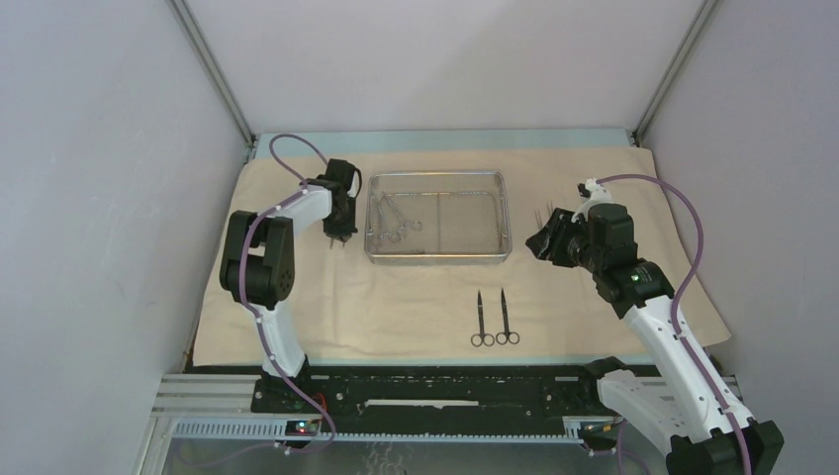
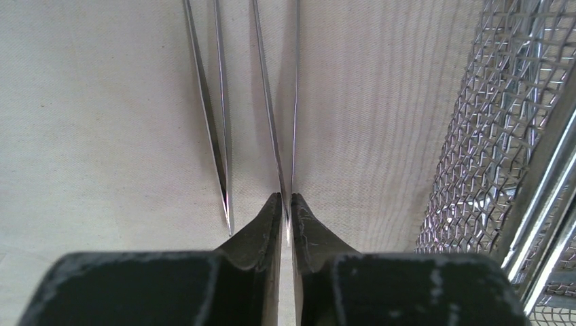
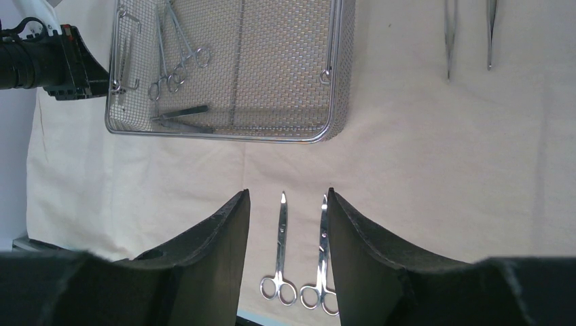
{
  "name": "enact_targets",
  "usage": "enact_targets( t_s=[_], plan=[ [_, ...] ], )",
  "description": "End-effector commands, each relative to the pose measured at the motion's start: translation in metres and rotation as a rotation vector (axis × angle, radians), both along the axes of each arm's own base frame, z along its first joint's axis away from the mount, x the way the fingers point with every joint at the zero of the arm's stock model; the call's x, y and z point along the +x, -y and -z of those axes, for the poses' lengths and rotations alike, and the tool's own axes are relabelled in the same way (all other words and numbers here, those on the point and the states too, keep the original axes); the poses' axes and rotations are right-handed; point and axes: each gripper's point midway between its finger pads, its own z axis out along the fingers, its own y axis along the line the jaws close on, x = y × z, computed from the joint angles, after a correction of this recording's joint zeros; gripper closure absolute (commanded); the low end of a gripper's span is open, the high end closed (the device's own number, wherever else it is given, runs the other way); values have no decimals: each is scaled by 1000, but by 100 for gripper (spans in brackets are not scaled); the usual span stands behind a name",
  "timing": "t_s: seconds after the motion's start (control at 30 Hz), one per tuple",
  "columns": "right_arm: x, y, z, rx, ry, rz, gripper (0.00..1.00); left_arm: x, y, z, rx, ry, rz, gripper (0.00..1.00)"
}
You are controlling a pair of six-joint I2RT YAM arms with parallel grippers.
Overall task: Open and lay out the surgical kit
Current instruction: Place the medical item in the surgical kit.
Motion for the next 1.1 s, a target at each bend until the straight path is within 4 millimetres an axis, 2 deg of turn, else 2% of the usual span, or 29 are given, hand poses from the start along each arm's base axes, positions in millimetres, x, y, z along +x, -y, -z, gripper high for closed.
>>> enact_targets(
  t_s=[0.0, 0.17, 0.3, 0.5, 0.63, 0.83, 0.97, 1.07],
  plan=[
    [5, -1, -12, 11, 49, -5, 46, 13, -2, -15, 3, 41, -3, 85],
    [5, 0, -11, 11, 48, -4, 46, 14, -3, -22, 5, 53, -5, 78],
    [5, -1, -12, 13, 48, -6, 46, 15, -4, -29, 6, 66, -8, 77],
    [5, -1, -11, 13, 45, -8, 46, 18, -4, -59, -3, 117, -26, 75],
    [5, -1, -11, 13, 45, -8, 46, 20, 0, -82, -33, 159, -40, 70],
    [5, -2, -11, 14, 43, -10, 46, 19, 21, -122, -79, 241, -5, 64],
    [6, -2, -10, 14, 40, -12, 46, 13, 48, -146, -93, 284, 66, 62],
    [6, -2, -9, 14, 38, -13, 46, 7, 71, -153, -103, 287, 125, 60]
  ],
)
